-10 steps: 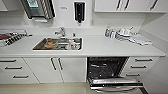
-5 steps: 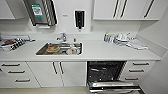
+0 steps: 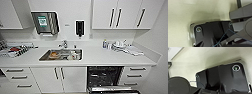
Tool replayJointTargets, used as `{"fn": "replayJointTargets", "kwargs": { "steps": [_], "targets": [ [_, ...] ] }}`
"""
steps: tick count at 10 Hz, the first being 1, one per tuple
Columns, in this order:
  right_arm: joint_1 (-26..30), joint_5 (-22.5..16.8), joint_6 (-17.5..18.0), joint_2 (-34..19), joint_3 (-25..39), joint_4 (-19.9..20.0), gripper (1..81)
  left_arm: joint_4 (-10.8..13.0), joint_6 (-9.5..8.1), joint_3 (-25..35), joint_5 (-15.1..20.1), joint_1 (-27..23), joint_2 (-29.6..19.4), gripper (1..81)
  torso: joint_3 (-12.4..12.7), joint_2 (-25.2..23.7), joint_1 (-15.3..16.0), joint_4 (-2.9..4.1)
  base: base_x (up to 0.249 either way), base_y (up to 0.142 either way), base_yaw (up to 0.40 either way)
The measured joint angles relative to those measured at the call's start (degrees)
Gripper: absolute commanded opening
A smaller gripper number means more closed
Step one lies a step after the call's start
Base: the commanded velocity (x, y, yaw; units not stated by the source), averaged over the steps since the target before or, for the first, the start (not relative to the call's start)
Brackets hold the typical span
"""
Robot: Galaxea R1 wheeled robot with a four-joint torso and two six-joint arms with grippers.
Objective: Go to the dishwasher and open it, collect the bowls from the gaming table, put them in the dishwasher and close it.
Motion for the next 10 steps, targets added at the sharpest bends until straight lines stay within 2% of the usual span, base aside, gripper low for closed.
{"fn": "replayJointTargets", "kwargs": {
  "steps": [2, 5, 7, 8, 10],
  "targets": [
    [-1.2, 1.4, -0.3, 2.1, -3.7, -0.1, 81.1, 0.0, 0.01, -3.5, -1.4, 3.0, 5.1, 81.1, 0.6, 3.5, -2.3, 0.00, 0.000, 0.000, 0.000],
    [-3.8, 3.2, -0.5, 4.9, -6.8, -0.5, 81.1, 0.0, 0.17, -9.6, -2.8, 4.7, 10.4, 81.1, 0.6, 9.7, -6.3, 0.00, 0.000, 0.000, 0.000],
    [-5.2, 4.8, -0.6, 7.2, -11.2, -1.0, 81.1, 0.0, 0.20, -14.1, -4.0, 6.2, 14.1, 81.1, 0.7, 13.6, -8.7, 0.00, 0.000, 0.000, 0.000],
    [-5.5, 5.5, -0.7, 8.3, -13.9, -1.1, 81.1, 0.0, 0.20, -16.6, -4.7, 7.2, 15.7, 81.1, 1.4, 15.1, -9.7, 0.00, 0.000, 0.000, 0.000],
    [-6.1, 6.8, -0.7, 11.7, -17.2, -1.2, 81.1, 0.0, 0.20, -20.2, -6.3, 8.1, 18.3, 81.1, 4.7, 18.5, -11.9, 0.00, 0.000, 0.000, 0.000]
  ]
}}
